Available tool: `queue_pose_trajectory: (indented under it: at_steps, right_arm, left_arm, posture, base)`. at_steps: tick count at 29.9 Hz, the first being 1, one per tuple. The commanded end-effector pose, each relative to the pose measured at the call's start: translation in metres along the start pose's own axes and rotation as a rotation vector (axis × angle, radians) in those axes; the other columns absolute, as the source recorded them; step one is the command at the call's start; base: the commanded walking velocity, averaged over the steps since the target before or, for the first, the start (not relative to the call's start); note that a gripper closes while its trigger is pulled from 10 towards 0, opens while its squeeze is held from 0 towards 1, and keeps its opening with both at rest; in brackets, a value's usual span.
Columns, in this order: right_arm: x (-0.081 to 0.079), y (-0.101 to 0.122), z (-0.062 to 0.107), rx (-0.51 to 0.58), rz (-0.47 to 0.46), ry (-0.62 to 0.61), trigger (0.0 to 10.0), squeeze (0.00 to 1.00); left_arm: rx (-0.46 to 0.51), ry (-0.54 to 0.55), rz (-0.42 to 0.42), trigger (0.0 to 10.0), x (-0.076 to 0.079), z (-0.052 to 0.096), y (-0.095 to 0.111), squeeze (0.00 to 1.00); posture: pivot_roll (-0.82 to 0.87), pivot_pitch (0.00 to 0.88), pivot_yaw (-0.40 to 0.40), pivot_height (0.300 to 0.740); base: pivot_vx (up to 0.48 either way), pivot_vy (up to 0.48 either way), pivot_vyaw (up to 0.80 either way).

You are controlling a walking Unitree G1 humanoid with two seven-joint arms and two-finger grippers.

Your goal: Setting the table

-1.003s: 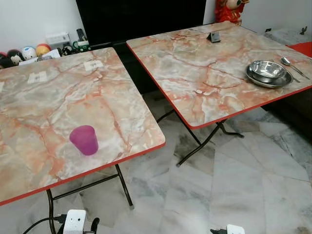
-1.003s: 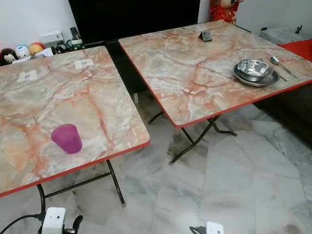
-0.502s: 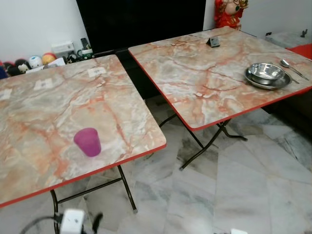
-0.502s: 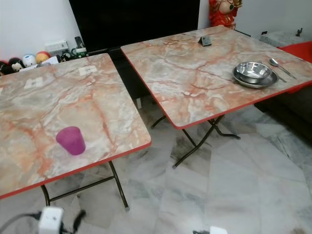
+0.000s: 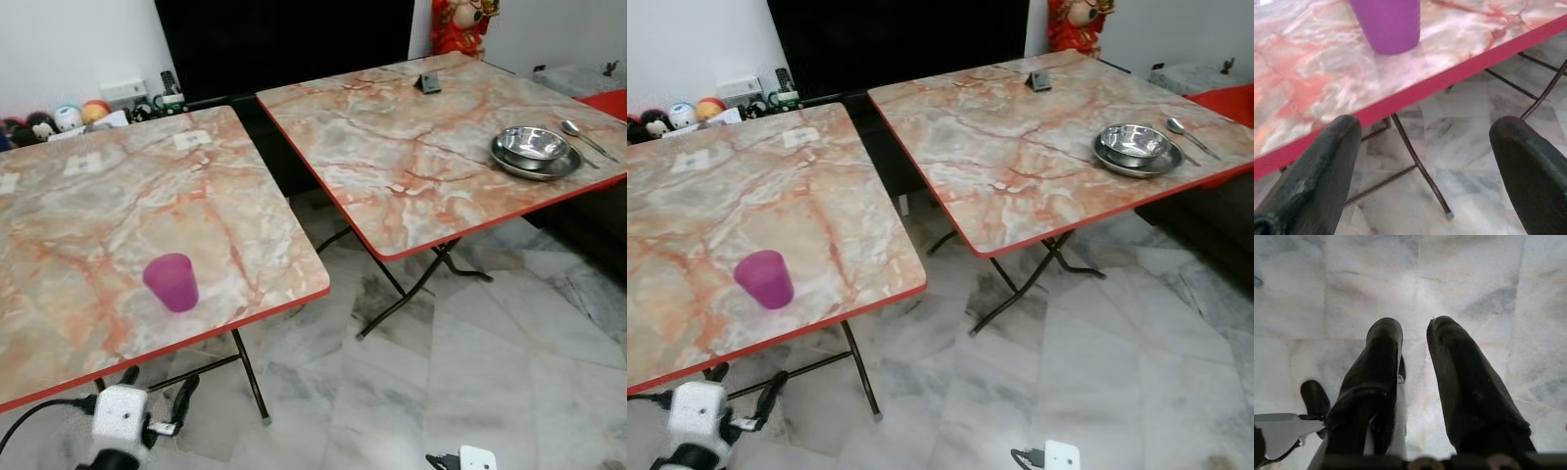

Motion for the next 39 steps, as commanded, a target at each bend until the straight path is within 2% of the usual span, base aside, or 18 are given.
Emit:
queue_pose_trajectory:
  at_steps: [1,3,5,7,10,13,15,26,31,39]
  right_arm:
    - [-0.001,-0.001,0.000,0.001,-0.009,0.000,10.0,0.00]
    - [0.000,-0.002,0.001,-0.004,-0.002,-0.002,10.0,0.00]
    - [0.000,-0.003,0.001,-0.007,0.008,0.000,10.0,0.00]
    - [0.000,-0.003,0.001,-0.007,0.009,-0.001,10.0,0.00]
    - [-0.001,-0.003,0.001,-0.002,0.005,0.001,10.0,0.00]
    - [-0.001,-0.002,0.001,0.001,0.003,0.000,10.0,0.00]
    - [-0.002,-0.001,0.001,0.005,0.003,0.001,10.0,0.00]
    - [0.003,-0.005,0.001,-0.006,0.014,-0.005,10.0,0.00]
    - [0.007,-0.006,0.001,-0.010,0.019,-0.009,10.0,0.00]
    - [0.007,-0.006,0.001,-0.011,0.019,-0.004,10.0,0.00]
  left_arm:
    - [-0.002,-0.003,0.017,10.0,0.000,0.001,0.004,0.00]
    - [0.024,-0.008,0.025,10.0,0.000,0.001,0.013,0.00]
    - [0.052,-0.010,0.029,10.0,0.001,-0.005,0.022,0.00]
    - [0.070,-0.022,0.032,10.0,0.003,-0.015,0.029,0.00]
    - [0.067,-0.056,0.055,10.0,0.012,-0.038,0.035,0.00]
    - [0.053,-0.057,0.061,10.0,0.014,-0.046,0.035,0.00]
    - [0.044,-0.051,0.084,10.0,0.017,-0.058,0.033,0.00]
    - [0.058,0.006,0.124,10.0,0.020,-0.071,0.034,0.00]
    - [0.053,0.023,0.146,10.0,0.023,-0.066,0.028,0.00]
    - [0.096,0.023,0.143,10.0,0.020,-0.061,0.039,0.00]
  posture:
    - [0.04,0.062,0.037,0.740]
    - [0.04,0.068,0.030,0.740]
    - [0.05,0.069,0.026,0.740]
    - [0.05,0.072,0.023,0.740]
    - [0.04,0.076,0.022,0.740]
    - [0.03,0.080,0.022,0.740]
    - [0.02,0.081,0.022,0.740]
    - [0.01,0.086,0.004,0.740]
    - [0.01,0.085,-0.001,0.740]
    - [0.01,0.084,0.000,0.740]
  base:
    - [0.000,0.000,0.00]
    - [0.000,0.000,0.00]
    - [0.000,0.000,0.00]
    - [0.000,0.000,0.00]
    - [0.000,0.000,0.00]
    - [0.000,0.000,0.00]
    - [0.000,0.000,0.00]
    - [0.000,0.000,0.00]
    - [0.000,0.000,0.00]
    - [0.000,0.000,0.00]
Point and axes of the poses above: a point about 5 cm out from each wrist's last joint towards the gripper, its own z axis pointing back from the gripper into the wrist, its own y axis along the axis of the wrist's last joint, x = y × z, the point moved 3 cm from there along -z, pointing out of the wrist towards the gripper, and after that the axes turned 8 degrees about z, right-handed, at the moved point
